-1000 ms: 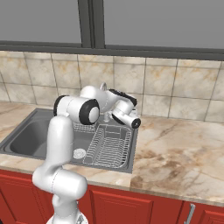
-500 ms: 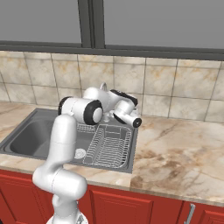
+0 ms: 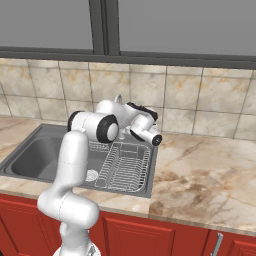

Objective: Soak the sponge with water for a few seconds and then drop it inside the sink.

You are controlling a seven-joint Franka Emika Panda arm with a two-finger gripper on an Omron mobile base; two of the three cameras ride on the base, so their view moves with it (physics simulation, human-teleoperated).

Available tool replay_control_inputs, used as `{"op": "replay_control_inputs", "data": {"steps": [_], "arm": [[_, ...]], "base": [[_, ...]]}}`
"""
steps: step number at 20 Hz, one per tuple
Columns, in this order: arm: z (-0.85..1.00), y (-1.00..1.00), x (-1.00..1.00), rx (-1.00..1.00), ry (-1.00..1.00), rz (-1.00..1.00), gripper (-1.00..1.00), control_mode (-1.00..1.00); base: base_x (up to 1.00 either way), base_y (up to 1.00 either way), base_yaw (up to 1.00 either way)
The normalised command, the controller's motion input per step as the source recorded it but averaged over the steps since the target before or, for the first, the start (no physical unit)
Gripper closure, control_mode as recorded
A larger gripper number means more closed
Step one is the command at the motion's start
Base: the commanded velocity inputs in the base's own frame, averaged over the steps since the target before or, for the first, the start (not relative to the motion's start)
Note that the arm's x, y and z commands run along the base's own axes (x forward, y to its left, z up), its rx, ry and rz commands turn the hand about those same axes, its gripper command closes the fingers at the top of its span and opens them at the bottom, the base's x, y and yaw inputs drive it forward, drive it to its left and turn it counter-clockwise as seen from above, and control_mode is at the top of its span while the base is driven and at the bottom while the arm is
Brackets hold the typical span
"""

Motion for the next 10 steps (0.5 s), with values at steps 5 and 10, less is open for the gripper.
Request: {"op": "replay_control_inputs", "data": {"steps": [5,10], "arm": [[-0.02,-0.06,0.06,0.0,0.0,-0.04,-1.0,-1.0],[-0.01,-0.21,0.0,0.0,0.0,-0.07,-1.0,-1.0]], "base": [[0.0,0.0,0.0],[0.0,0.0,0.0]]}}
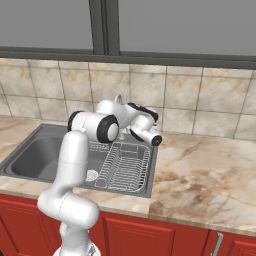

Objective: Soak the sponge with water for a few seconds and then drop it inside the sink.

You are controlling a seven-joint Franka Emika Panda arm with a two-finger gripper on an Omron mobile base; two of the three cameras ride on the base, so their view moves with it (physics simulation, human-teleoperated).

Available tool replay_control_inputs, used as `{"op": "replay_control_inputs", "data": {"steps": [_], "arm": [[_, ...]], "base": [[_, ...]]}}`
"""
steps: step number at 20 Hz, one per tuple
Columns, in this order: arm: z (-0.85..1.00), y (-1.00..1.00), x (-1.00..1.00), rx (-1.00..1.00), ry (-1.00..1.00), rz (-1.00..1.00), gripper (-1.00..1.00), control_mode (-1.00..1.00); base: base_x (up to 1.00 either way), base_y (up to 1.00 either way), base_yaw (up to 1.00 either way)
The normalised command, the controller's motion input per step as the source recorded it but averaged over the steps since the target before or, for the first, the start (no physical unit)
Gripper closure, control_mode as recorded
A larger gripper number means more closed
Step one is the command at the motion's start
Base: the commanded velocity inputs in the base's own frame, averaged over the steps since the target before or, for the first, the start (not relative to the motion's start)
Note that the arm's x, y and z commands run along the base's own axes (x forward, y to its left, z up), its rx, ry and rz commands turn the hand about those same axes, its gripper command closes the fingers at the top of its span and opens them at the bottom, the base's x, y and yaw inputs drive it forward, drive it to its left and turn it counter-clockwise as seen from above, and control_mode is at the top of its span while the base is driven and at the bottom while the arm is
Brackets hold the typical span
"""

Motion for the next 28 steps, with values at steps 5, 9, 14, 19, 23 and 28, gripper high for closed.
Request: {"op": "replay_control_inputs", "data": {"steps": [5,9,14,19,23,28], "arm": [[-0.03,-0.31,0.0,0.0,0.0,-0.07,-1.0,-1.0],[-0.08,-0.28,0.0,0.0,0.0,-0.08,-1.0,-1.0],[-0.09,-0.37,0.03,0.0,0.0,-0.05,-1.0,-1.0],[-0.01,-0.49,0.18,0.0,0.0,0.0,-1.0,-1.0],[0.0,-0.53,0.29,0.0,0.0,0.0,-1.0,-1.0],[-0.02,-0.57,0.22,0.0,0.0,0.0,-1.0,-1.0]], "base": [[0.0,0.0,0.0],[0.0,0.0,0.0],[0.0,0.0,0.0],[0.0,0.0,0.0],[0.0,0.0,0.0],[0.0,0.0,0.0]]}}
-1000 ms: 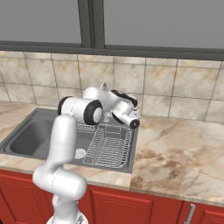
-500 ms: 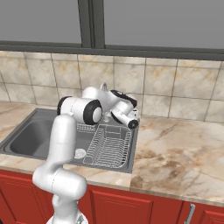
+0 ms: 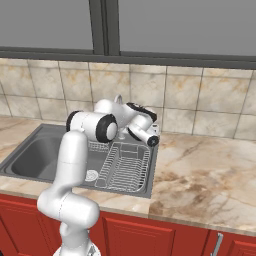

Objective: Soak the sponge with water for a few seconds and then drop it inside the sink.

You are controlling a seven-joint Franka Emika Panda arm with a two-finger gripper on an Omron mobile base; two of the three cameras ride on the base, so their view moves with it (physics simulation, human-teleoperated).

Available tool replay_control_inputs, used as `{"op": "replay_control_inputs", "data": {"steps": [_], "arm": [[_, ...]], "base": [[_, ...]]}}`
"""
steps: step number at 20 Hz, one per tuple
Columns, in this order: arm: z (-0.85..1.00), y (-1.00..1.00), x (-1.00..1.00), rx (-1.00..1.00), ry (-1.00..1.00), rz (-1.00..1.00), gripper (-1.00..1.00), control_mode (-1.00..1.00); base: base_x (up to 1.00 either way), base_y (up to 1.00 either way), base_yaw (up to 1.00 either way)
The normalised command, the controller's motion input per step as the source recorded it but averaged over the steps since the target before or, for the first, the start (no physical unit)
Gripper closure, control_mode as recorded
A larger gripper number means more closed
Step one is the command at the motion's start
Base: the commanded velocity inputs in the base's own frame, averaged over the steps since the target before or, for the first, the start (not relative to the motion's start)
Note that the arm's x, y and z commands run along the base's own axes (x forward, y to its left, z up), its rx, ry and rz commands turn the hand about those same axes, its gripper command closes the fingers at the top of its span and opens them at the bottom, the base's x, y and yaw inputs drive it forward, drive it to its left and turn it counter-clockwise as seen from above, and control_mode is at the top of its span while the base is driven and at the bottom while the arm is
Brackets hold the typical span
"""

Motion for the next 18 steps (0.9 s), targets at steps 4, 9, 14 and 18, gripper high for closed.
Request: {"op": "replay_control_inputs", "data": {"steps": [4,9,14,18], "arm": [[-0.09,-0.66,0.03,0.0,0.0,0.0,-1.0,-1.0],[-0.1,-0.65,0.0,0.0,0.0,0.0,-1.0,-1.0],[-0.11,-0.65,0.0,0.0,0.0,0.0,-1.0,-1.0],[-0.09,-0.62,0.0,0.0,0.0,0.0,-1.0,-1.0]], "base": [[0.0,0.0,0.0],[0.0,0.0,0.0],[0.0,0.0,0.0],[0.0,0.0,0.0]]}}
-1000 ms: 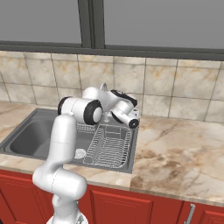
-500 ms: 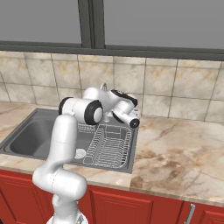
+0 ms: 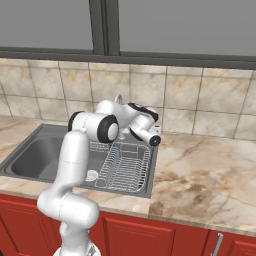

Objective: Soak the sponge with water for a few seconds and then drop it inside the sink.

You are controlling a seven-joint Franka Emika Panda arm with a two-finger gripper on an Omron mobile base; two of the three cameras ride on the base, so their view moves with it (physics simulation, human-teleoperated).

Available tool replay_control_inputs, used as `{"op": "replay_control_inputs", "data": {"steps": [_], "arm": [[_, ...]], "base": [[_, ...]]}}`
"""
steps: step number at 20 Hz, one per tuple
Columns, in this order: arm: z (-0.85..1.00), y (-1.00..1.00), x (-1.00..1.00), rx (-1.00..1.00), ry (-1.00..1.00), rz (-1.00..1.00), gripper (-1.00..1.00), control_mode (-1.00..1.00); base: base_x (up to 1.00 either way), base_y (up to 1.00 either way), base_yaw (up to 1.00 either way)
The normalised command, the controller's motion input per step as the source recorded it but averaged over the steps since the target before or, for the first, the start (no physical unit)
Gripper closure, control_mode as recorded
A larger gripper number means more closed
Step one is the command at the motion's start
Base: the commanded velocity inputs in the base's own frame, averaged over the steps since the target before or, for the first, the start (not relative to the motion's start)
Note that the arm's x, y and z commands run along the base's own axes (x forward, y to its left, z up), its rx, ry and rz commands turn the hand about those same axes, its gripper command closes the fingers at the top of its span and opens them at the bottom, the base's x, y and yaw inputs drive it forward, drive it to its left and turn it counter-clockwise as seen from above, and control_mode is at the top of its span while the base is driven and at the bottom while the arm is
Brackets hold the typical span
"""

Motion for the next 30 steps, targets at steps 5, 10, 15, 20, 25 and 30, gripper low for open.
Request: {"op": "replay_control_inputs", "data": {"steps": [5,10,15,20,25,30], "arm": [[-0.1,-0.61,0.0,0.0,0.0,0.0,-1.0,-1.0],[-0.05,-0.58,0.0,0.0,0.0,0.0,-1.0,-1.0],[0.02,-0.52,0.0,0.0,0.0,0.0,-1.0,-1.0],[0.1,-0.54,-0.09,0.03,0.0,0.0,-1.0,-1.0],[0.24,-0.42,-0.24,0.05,0.0,0.0,-1.0,-1.0],[0.36,-0.44,-0.23,0.07,0.0,0.0,-1.0,-1.0]], "base": [[0.0,0.0,0.0],[0.0,0.0,0.0],[0.0,0.0,0.0],[0.0,0.0,0.0],[0.0,0.0,0.0],[0.0,0.0,0.0]]}}
